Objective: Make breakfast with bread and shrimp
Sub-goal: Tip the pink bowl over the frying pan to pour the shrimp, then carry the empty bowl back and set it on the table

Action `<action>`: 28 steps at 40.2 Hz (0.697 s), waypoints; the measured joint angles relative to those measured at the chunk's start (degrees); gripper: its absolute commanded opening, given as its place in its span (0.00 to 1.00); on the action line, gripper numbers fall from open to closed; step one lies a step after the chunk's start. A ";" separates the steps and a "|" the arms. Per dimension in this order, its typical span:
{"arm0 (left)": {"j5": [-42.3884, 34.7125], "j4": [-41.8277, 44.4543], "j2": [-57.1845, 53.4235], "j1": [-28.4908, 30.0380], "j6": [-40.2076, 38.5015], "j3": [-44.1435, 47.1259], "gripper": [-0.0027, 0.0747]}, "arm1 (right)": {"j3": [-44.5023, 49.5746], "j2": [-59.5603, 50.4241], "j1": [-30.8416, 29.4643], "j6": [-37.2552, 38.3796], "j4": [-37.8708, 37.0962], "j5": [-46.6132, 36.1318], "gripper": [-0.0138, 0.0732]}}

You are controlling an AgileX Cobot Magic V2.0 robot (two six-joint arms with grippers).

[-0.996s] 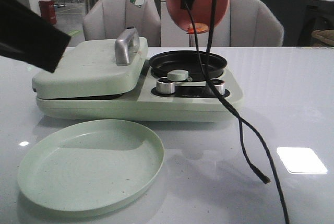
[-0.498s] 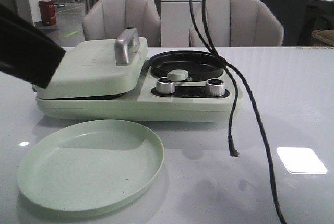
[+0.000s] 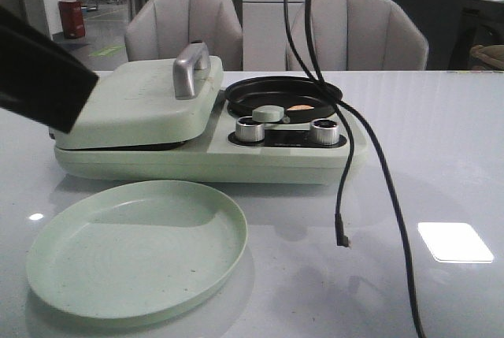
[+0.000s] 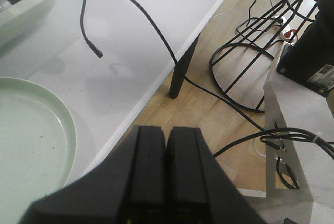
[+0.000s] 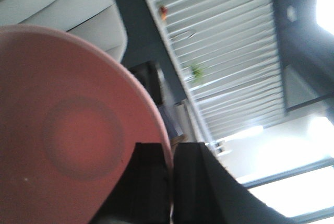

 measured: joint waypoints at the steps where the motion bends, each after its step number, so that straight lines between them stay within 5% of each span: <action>1: 0.00 0.00 0.00 0.00 0.00 0.00 0.16 | 0.00 0.00 -0.51 -0.41 2.37 0.23 0.20; 14: 0.00 0.27 0.00 0.00 0.00 0.00 0.16 | 7.64 -12.47 -17.27 -10.87 53.20 5.21 0.20; 21: 0.00 0.40 0.00 0.00 0.00 0.00 0.16 | 28.81 -23.32 -28.48 -12.37 70.31 -4.96 0.20; 28: 0.00 0.40 0.00 0.00 0.00 0.00 0.16 | 39.78 -27.36 -36.24 -17.64 82.41 -9.85 0.20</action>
